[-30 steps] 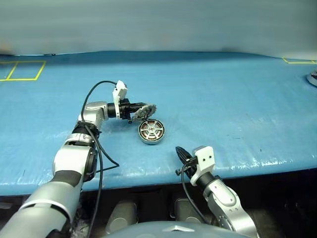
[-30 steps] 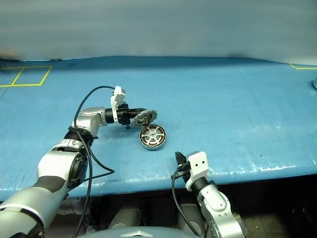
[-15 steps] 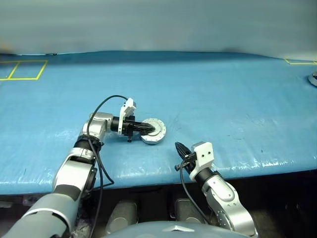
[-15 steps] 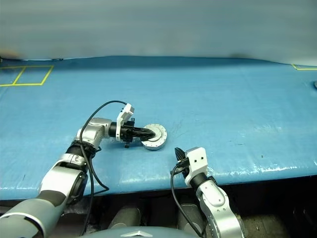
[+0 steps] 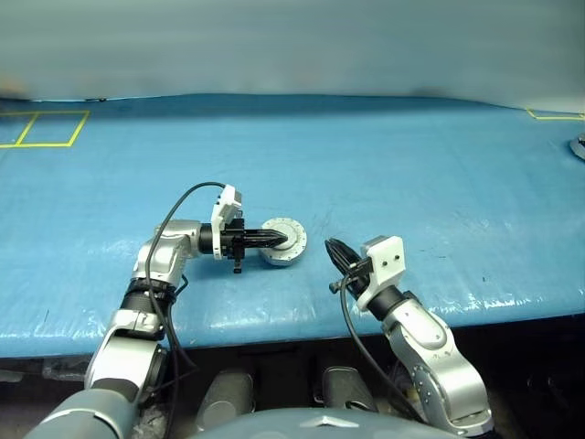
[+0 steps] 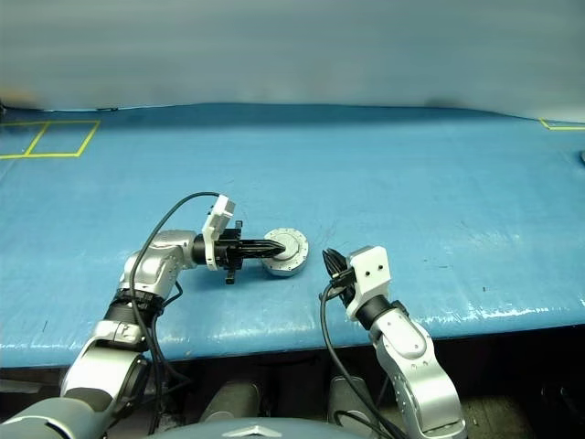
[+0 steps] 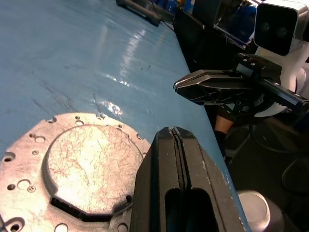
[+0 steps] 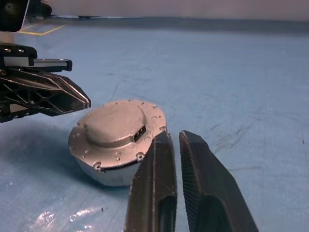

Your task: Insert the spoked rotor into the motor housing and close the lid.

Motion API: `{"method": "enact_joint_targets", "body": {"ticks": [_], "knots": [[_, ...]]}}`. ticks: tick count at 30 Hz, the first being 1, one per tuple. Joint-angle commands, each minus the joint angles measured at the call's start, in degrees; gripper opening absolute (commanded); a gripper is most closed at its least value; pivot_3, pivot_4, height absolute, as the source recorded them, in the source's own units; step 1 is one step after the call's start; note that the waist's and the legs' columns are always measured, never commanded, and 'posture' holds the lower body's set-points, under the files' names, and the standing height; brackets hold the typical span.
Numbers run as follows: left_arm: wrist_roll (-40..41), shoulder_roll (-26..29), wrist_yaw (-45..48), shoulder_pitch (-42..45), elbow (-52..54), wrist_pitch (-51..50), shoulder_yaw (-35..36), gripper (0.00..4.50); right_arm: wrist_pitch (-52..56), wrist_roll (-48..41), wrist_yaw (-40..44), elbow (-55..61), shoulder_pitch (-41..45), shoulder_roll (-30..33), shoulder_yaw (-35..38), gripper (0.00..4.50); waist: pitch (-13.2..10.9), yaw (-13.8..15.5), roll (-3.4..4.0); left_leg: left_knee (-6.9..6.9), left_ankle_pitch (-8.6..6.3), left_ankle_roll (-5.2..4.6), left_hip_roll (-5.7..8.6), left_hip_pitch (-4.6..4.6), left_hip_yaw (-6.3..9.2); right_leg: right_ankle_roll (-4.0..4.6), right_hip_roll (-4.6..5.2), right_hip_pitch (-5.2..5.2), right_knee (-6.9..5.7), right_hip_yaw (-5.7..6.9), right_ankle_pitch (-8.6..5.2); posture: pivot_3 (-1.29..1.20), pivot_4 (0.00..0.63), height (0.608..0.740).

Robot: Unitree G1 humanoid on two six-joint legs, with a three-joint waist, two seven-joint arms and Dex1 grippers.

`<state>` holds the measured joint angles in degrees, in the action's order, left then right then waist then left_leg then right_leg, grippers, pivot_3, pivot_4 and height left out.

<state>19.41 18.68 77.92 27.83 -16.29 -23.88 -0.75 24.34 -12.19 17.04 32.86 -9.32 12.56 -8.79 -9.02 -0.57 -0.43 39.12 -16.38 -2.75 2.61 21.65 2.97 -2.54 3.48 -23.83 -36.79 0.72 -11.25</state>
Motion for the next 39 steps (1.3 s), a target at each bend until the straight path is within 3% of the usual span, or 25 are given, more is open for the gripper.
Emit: {"method": "enact_joint_targets", "body": {"ticks": [1, 10, 16, 20, 34, 39], "knots": [[3.4, -1.6, -8.4, -6.9, 12.5, 0.8, 3.3, 0.0, 1.4, -0.7, 2.2, 1.2, 3.6, 1.9, -0.2, 1.56, 0.0, -0.1, 0.02, -0.01, 0.0, 0.0, 0.0, 0.0, 0.0, 0.0, 0.02, 0.0, 0.03, -0.01, 0.0, 0.0, 0.15, 0.74], [-1.7, -7.8, -27.3, -27.5, 27.4, 16.6, 2.8, 0.0, 2.9, -2.0, 12.4, -6.5, 13.6, 8.3, -2.8, 4.49, 0.0, 0.6, 0.02, -0.03, -0.03, 0.02, -0.01, -0.01, -0.02, 0.06, 0.05, 0.04, 0.1, -0.01, -0.01, 0.0, 0.15, 0.74], [-5.3, -12.0, -36.6, -36.4, 28.4, 25.9, 0.8, 0.0, 1.3, -0.3, 19.2, -16.7, 22.0, 10.4, -6.2, 4.49, 0.0, 0.7, 0.04, -0.02, -0.04, 0.0, -0.03, -0.03, -0.1, 0.31, 0.05, 0.06, 0.17, 0.0, -0.14, 0.0, 0.15, 0.74], [-7.0, -11.8, -38.8, -40.2, 28.1, 28.7, -1.3, 0.0, 0.2, 0.3, 21.0, -22.0, 26.1, 8.8, -7.5, 4.49, 0.0, 0.8, 0.05, -0.05, -0.04, 0.0, -0.09, -0.03, -0.09, 0.27, 0.03, 0.04, 0.14, 0.1, -0.11, 0.0, 0.15, 0.74], [-8.0, -10.0, -41.3, -41.7, 22.9, 33.5, -5.0, 0.0, -3.2, 2.2, 22.6, -33.4, 30.7, 4.4, -7.9, 4.49, 0.0, 0.5, 0.08, -0.06, -0.08, -0.05, -0.07, -0.02, -0.1, 0.23, 0.02, 0.03, 0.17, 0.15, -0.09, 0.0, 0.15, 0.74], [-7.6, -9.8, -41.1, -41.0, 20.0, 35.4, -5.1, 0.0, -4.7, 3.3, 22.7, -35.0, 30.6, 4.4, -7.7, 3.02, 0.0, 0.3, 0.09, -0.06, -0.08, -0.05, -0.08, -0.02, -0.1, 0.16, 0.02, 0.02, 0.15, 0.16, -0.04, 0.0, 0.15, 0.74]]}}
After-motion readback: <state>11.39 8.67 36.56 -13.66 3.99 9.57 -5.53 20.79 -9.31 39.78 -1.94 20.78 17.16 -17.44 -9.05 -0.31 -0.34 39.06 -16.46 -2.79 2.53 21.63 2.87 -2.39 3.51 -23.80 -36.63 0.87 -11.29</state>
